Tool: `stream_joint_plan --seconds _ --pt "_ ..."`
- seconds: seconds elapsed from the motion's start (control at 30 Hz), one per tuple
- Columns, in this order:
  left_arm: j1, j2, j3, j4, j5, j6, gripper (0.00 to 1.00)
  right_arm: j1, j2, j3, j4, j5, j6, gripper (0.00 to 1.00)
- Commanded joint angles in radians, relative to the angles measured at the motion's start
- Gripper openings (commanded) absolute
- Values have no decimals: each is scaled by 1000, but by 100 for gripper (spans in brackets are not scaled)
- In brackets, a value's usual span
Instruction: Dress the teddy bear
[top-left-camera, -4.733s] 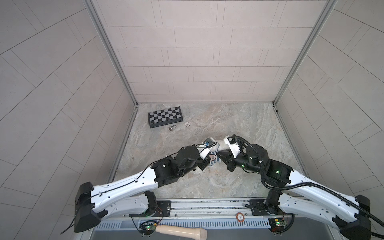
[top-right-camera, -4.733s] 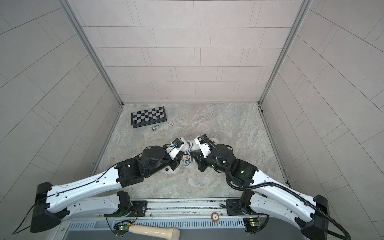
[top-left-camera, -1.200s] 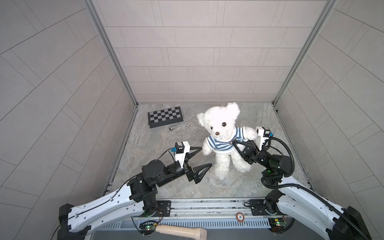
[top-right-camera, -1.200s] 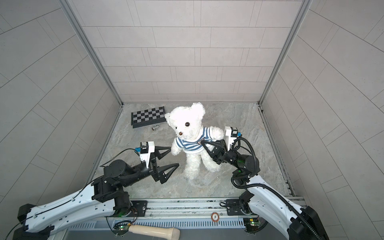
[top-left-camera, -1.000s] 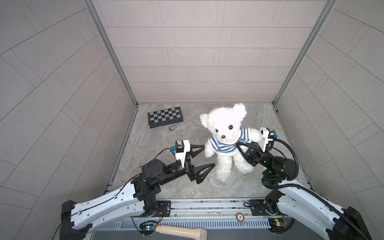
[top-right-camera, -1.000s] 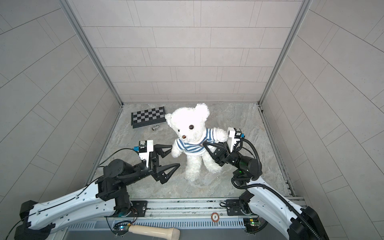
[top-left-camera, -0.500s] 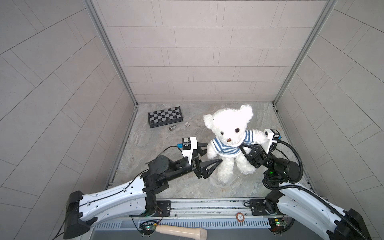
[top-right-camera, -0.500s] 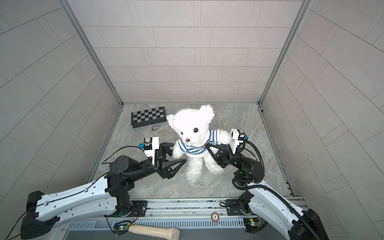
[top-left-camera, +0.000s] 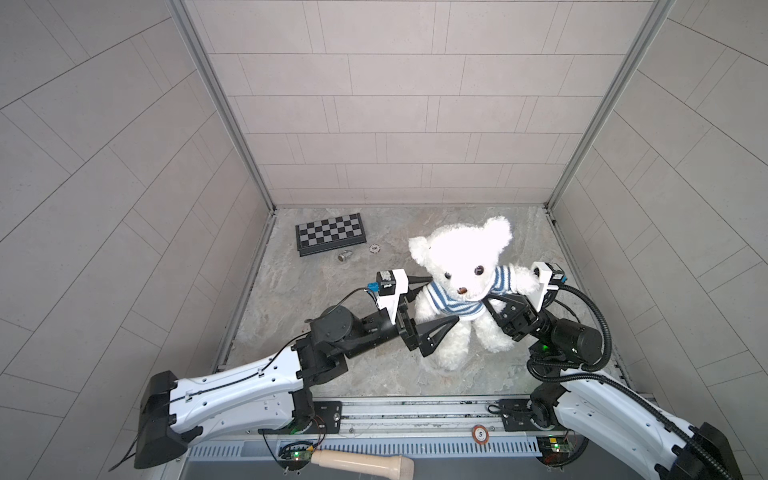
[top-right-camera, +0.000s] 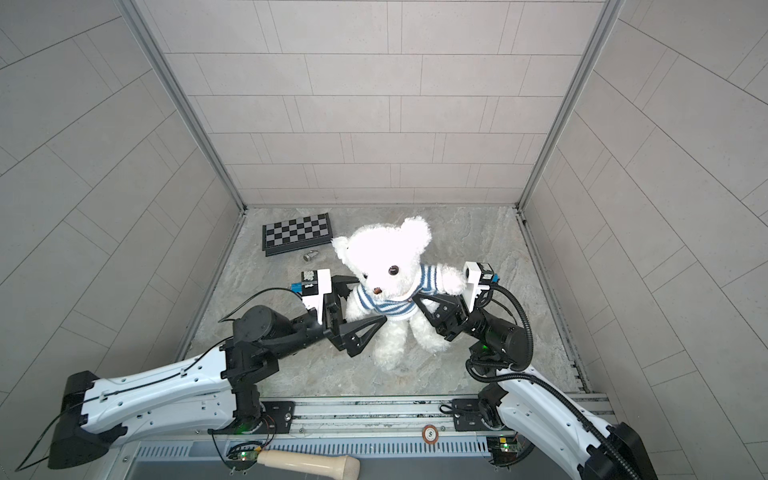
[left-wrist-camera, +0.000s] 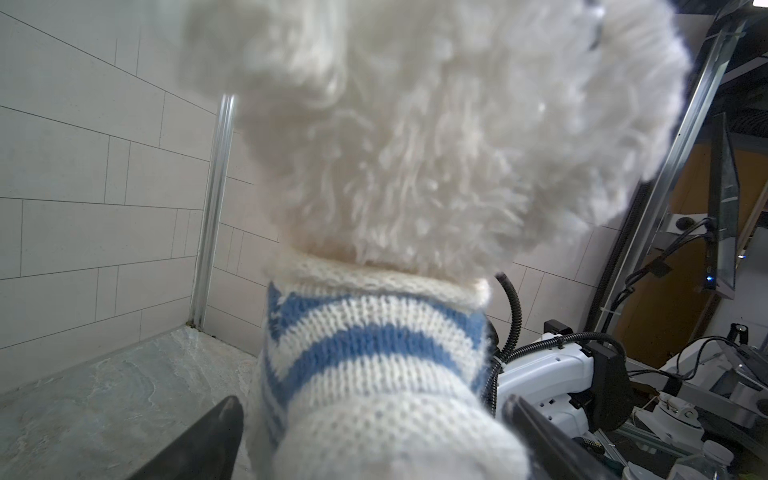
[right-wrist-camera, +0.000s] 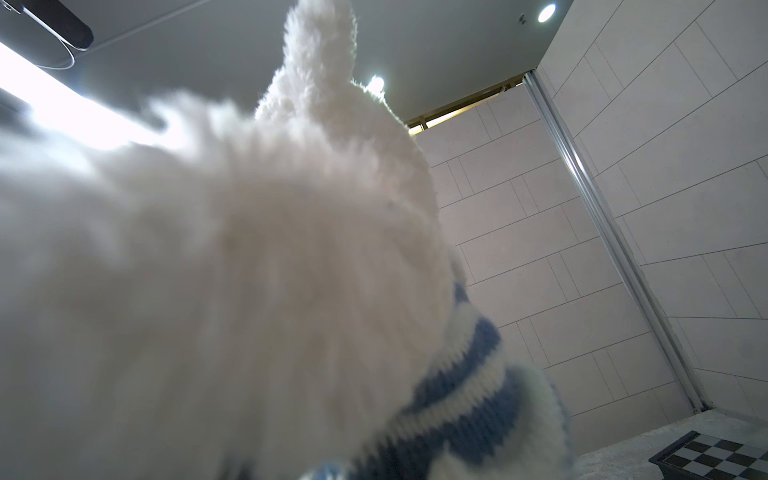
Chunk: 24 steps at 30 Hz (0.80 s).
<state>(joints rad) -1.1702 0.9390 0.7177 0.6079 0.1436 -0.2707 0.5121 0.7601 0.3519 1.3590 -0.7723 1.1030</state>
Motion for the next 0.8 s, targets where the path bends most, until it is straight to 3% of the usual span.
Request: stream_joint_plan --seconds 0.0,0.1,0.27,0.37,0.53,0.6,0.77 --pt "-3 23 37 97 3 9 100 4 -8 -3 61 -8 3 0" --pt "-3 43 45 125 1 10 99 4 2 -1 62 -12 3 0" --pt "-3 68 55 131 5 13 80 4 5 -10 57 -14 3 0" --pt "-3 73 54 124 3 18 71 4 -1 -15 26 -16 -8 7" --pt "-3 78 73 81 -6 38 89 5 1 -19 6 -18 -19 7" --pt "-3 74 76 71 -17 49 89 4 4 -21 -1 -18 -22 7" --pt "-2 76 102 19 -7 81 59 5 7 -35 -41 -2 -54 9"
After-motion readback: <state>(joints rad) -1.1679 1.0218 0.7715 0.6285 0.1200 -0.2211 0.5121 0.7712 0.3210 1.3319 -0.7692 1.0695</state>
